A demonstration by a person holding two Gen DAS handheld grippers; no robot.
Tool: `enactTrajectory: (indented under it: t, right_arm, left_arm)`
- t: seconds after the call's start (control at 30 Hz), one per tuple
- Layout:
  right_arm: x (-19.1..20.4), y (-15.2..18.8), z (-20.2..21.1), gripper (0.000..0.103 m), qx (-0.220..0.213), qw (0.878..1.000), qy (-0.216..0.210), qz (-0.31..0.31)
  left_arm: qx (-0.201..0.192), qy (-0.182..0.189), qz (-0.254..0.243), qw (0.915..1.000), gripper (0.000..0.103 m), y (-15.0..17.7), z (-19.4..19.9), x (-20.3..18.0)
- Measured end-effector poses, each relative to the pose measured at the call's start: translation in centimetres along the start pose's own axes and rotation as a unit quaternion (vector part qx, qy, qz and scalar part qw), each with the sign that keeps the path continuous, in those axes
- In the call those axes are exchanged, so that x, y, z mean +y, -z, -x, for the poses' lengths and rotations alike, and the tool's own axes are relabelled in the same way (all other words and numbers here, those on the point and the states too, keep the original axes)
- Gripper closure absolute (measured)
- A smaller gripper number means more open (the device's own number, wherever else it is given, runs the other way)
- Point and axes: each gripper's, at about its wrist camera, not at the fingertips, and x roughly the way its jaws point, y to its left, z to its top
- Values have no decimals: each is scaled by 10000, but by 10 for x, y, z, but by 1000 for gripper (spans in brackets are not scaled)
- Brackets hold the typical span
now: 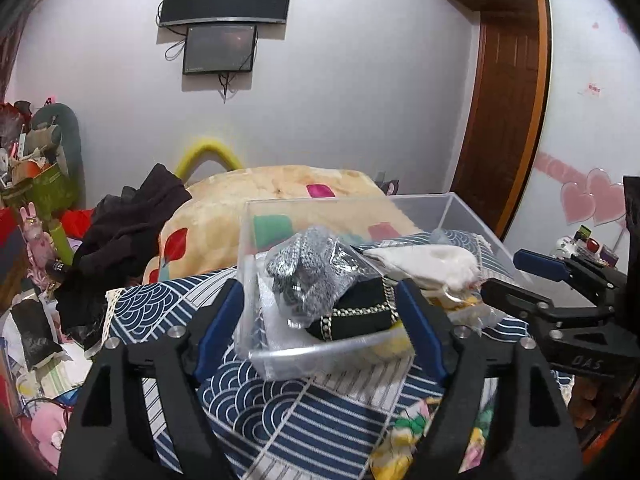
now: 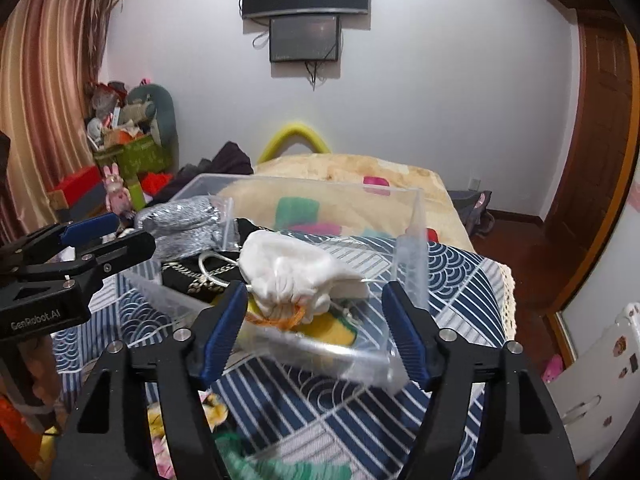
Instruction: Organize soft objects
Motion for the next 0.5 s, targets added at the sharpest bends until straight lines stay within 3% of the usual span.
enactTrajectory:
  t: [0.07, 0.23, 0.37, 0.5]
  right_arm:
    - [-2, 4, 7, 26, -40, 9998, -154, -122]
    - [0, 21, 24, 25, -166, 9998, 21, -127]
    - [-3, 42, 23, 25, 38, 9995, -10, -306]
    - [-2, 63, 14, 25, 388, 9983, -91, -432]
  left_arm:
    - [-42, 116, 82, 9999, 17, 4, 9, 2]
    - [-1, 201, 158, 9997, 16, 21, 22, 2]
    - [117, 78, 9, 9999, 16, 39, 25, -3]
    - [402, 220, 50, 9989, 16, 58, 22, -6]
